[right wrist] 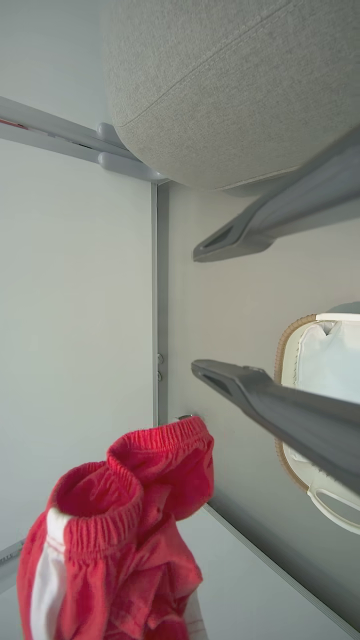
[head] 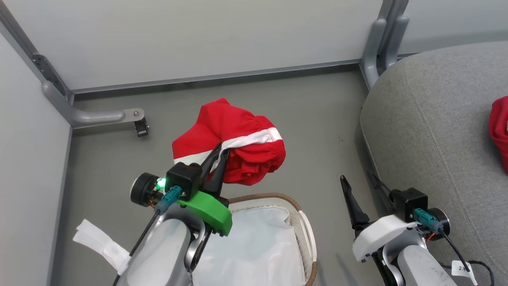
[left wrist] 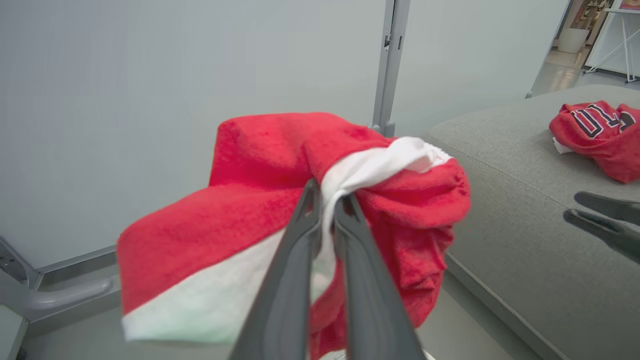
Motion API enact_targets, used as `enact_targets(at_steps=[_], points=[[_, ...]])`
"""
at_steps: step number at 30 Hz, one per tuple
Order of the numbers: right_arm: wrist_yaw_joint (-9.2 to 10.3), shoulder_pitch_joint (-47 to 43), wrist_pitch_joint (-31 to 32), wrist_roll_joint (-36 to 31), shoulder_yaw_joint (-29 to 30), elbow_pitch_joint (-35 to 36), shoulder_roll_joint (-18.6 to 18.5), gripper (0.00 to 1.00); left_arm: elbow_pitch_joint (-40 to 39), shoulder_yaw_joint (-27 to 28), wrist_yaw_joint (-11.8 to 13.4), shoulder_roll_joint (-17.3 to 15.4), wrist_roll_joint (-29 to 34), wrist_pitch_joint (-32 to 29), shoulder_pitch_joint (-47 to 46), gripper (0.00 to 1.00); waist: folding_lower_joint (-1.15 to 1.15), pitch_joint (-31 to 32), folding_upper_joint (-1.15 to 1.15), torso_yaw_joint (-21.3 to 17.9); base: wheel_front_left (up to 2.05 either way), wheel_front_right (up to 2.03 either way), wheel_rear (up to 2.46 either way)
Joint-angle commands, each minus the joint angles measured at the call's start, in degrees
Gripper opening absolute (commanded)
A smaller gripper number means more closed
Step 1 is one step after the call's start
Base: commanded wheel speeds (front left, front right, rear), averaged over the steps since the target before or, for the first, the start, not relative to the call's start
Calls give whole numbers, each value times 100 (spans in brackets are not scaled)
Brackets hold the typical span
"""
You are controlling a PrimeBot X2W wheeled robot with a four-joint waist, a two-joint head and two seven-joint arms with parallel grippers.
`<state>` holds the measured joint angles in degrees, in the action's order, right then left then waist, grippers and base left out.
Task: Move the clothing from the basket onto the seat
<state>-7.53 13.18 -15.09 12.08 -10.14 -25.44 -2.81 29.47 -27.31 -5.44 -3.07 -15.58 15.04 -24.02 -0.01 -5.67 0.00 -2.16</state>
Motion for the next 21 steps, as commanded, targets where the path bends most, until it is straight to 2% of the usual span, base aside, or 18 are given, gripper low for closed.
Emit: enact_targets(at_steps=[1, 10, 21], points=[[8, -86, -10, 29, -9, -11, -26, 100, -116, 71, 14, -1, -60, 19, 27, 0, 1, 121, 0, 32, 0, 0, 0], [8, -226, -10, 61, -110, -26, -26, 100, -894, 332, -36, 11, -130, 19, -70, 0, 1, 254, 0, 3, 0, 0, 0], [8, -80, -10, -9, -337, 70, -25, 100, -1078, 217, 35, 12, -276, 19, 51, 0, 1, 216, 0, -14, 0, 0, 0]])
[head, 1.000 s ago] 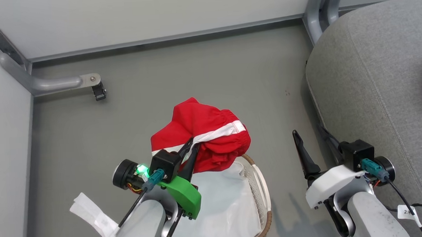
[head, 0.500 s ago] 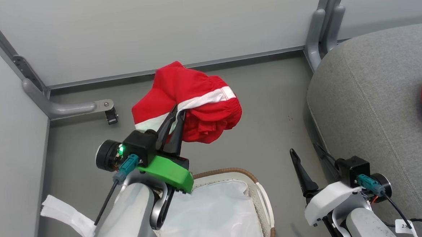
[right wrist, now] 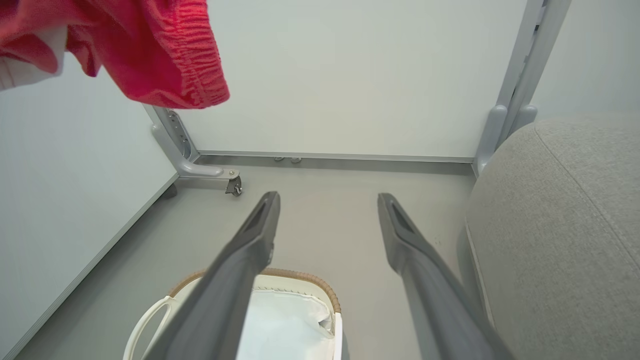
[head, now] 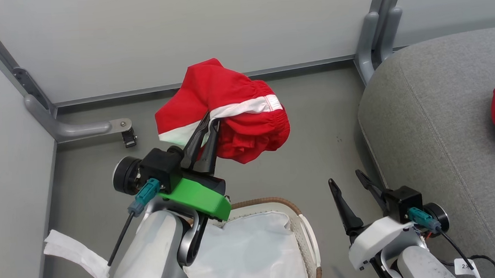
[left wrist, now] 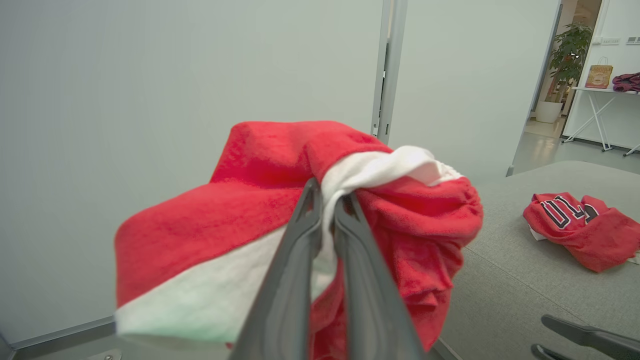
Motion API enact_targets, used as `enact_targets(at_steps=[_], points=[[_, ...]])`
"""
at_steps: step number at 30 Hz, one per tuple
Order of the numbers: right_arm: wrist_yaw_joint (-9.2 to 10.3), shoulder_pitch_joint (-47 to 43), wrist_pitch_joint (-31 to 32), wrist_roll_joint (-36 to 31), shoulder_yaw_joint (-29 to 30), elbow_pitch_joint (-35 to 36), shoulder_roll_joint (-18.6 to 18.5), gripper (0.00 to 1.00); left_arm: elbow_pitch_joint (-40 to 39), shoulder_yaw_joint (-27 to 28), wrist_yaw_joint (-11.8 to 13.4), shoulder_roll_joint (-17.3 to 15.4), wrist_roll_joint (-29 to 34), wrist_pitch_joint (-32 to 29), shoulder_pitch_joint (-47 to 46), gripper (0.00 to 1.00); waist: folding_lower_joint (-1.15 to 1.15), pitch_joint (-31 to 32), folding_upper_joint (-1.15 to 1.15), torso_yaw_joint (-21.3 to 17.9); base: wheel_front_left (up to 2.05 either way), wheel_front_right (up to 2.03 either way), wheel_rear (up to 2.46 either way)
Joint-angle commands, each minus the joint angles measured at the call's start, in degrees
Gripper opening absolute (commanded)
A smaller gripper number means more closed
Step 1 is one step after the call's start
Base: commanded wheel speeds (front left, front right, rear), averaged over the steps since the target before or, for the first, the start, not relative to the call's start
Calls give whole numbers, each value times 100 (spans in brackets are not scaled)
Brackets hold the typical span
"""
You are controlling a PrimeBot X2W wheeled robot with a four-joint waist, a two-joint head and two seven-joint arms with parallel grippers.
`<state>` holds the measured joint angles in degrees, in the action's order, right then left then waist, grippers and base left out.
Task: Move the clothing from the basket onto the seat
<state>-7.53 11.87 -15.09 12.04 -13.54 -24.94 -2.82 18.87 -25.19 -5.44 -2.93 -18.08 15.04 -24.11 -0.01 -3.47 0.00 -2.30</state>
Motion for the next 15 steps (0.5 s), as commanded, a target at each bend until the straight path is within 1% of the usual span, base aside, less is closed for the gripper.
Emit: enact_targets(at_steps=[1, 8, 12, 15], points=[[8, 91, -10, -26, -67, 45, -25, 100, -14, -5, 37, -2, -24, 20, 63, 0, 1, -12, 0, -1, 0, 0, 0], [8, 477, -10, -332, -606, 208, -66, 100, -4, -99, 46, -3, -132, 20, 20, 0, 1, -67, 0, -7, 0, 0, 0], [8, 805, -10, -460, -967, 261, -203, 100, 14, -162, 44, -4, -152, 20, -38, 0, 1, -107, 0, -8, 0, 0, 0], [8, 1047, -10, -400, -1284, 275, -311, 100, 26, -194, 62, -5, -175, 20, -66, 0, 1, -120, 0, -4, 0, 0, 0]])
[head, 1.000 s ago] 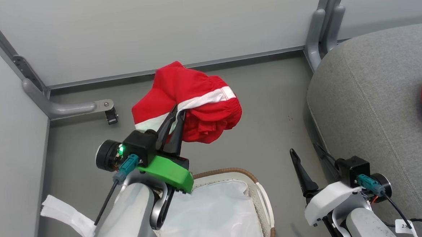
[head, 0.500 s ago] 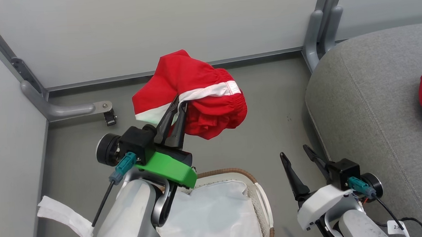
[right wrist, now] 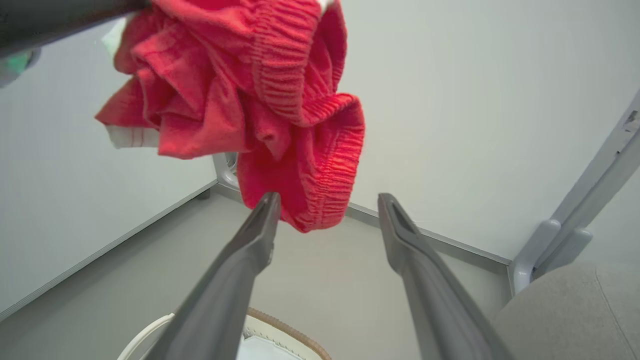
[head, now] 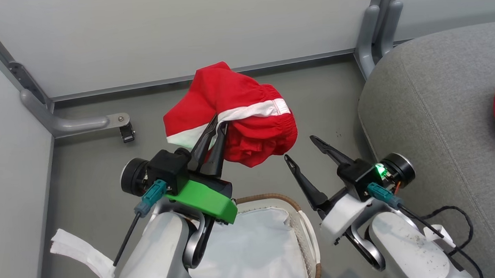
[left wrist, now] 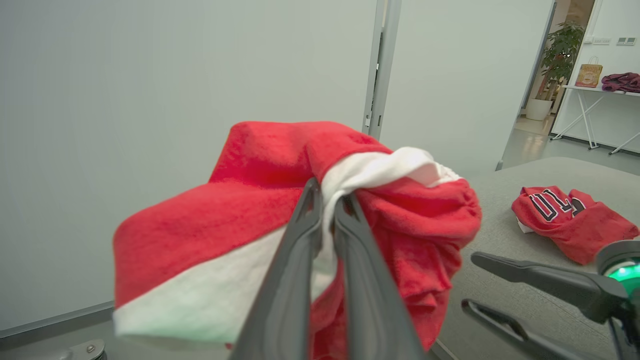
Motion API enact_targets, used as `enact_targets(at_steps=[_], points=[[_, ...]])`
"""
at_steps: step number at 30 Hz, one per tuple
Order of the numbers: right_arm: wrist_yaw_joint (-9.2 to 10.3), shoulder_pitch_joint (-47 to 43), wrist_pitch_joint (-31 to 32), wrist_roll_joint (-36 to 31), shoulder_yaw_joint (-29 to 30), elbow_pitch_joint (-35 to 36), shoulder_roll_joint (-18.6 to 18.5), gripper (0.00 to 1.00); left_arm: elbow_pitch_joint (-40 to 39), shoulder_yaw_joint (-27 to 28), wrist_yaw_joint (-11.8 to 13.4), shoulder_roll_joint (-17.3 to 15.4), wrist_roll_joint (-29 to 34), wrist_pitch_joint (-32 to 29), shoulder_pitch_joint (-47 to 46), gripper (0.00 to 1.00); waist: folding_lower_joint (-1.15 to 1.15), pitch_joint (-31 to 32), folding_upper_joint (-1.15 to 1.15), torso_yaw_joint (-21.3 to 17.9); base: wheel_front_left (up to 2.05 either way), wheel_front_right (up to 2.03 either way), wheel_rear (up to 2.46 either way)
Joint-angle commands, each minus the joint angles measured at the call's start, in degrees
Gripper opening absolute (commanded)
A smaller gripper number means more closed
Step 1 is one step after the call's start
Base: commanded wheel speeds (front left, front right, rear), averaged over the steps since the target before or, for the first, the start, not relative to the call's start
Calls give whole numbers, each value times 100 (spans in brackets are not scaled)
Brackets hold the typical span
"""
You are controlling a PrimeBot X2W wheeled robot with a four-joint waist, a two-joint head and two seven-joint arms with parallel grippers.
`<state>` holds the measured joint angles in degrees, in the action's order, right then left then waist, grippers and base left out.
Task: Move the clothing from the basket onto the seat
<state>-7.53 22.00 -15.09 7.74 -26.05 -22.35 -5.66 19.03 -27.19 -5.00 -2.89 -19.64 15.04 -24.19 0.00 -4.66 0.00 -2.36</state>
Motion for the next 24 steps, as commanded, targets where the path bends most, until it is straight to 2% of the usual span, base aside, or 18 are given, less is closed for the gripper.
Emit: enact_targets(at_steps=[1, 7, 14, 24], points=[[8, 118, -10, 82, -153, 28, -71, 100, 13, -2, 20, -8, -44, 20, -58, 0, 0, -3, 0, 6, 0, 0, 0], [8, 429, -10, 352, -527, 180, -237, 100, 31, -47, 41, -8, -69, 20, -59, 0, 0, -25, 0, 24, 0, 0, 0], [8, 606, -10, 494, -715, 274, -252, 100, 68, -112, 1, -7, -77, 20, -93, 0, 0, -81, 0, 22, 0, 0, 0], [8, 987, -10, 701, -1113, -166, -170, 100, 58, -502, -44, -8, -197, 20, -132, 0, 0, -148, 0, 130, 0, 0, 0]])
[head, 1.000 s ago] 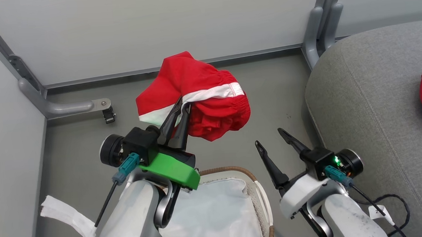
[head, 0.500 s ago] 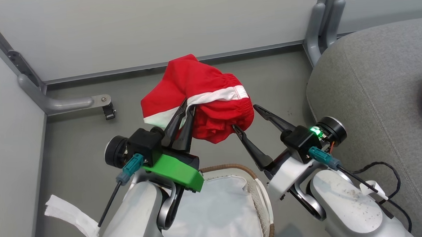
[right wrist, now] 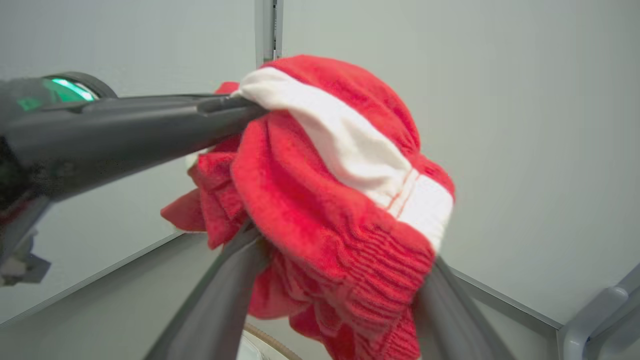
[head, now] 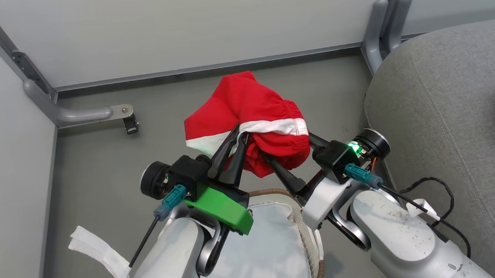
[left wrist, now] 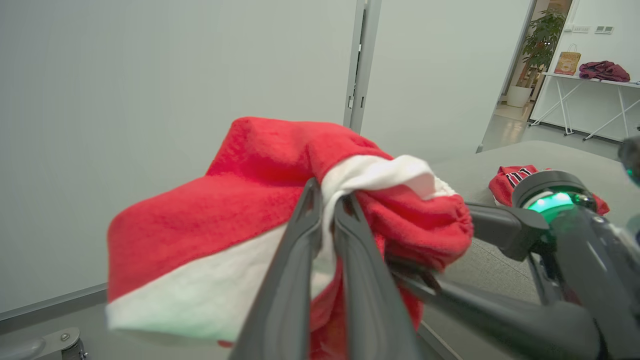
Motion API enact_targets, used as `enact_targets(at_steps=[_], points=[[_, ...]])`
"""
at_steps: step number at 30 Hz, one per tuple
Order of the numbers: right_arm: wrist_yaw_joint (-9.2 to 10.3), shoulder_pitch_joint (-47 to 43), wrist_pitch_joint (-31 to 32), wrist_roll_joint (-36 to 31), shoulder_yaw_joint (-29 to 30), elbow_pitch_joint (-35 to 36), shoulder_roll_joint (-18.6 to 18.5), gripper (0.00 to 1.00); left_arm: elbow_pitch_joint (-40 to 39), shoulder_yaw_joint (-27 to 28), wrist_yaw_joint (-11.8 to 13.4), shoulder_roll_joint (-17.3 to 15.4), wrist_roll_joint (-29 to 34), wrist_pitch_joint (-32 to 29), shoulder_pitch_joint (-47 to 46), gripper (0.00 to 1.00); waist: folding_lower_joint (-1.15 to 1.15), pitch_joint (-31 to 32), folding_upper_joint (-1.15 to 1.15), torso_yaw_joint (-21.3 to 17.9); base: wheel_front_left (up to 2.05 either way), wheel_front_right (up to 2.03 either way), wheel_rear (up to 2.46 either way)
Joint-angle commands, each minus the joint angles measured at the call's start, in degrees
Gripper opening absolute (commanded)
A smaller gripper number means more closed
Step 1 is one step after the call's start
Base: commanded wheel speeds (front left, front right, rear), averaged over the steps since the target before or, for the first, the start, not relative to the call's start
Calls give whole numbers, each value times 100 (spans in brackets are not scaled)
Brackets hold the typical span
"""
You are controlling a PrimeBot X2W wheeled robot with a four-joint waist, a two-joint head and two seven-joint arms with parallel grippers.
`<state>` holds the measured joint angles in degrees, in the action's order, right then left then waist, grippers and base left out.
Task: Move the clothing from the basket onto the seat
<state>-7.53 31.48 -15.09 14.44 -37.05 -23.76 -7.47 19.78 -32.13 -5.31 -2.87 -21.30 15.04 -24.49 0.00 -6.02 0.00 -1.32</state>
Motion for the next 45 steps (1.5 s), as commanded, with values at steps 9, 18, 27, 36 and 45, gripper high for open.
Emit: enact_targets(at_steps=[9, 18, 27, 36, 45], points=[[8, 187, -10, 193, -82, -462, 192, 100, 15, -318, 25, -10, -169, 20, -131, 0, 0, -69, 0, 170, 0, 0, 0], [8, 220, -10, 164, 31, -609, 283, 47, 15, -411, 29, -9, -203, 20, -192, 0, 0, -171, 0, 212, 0, 0, 0], [8, 255, -10, 228, 65, -596, 323, 0, 45, -374, 26, -9, -207, 20, -251, 0, 0, -262, 0, 236, 0, 0, 0], [8, 173, -10, 174, 209, -427, 316, 0, 16, -245, 122, -10, -94, 19, -177, 18, 0, -301, 0, 144, 0, 0, 0], [8, -104, -10, 133, 545, -197, 260, 0, 206, -82, 110, -12, 310, 10, -58, 100, 0, -290, 0, -308, 0, 0, 0]])
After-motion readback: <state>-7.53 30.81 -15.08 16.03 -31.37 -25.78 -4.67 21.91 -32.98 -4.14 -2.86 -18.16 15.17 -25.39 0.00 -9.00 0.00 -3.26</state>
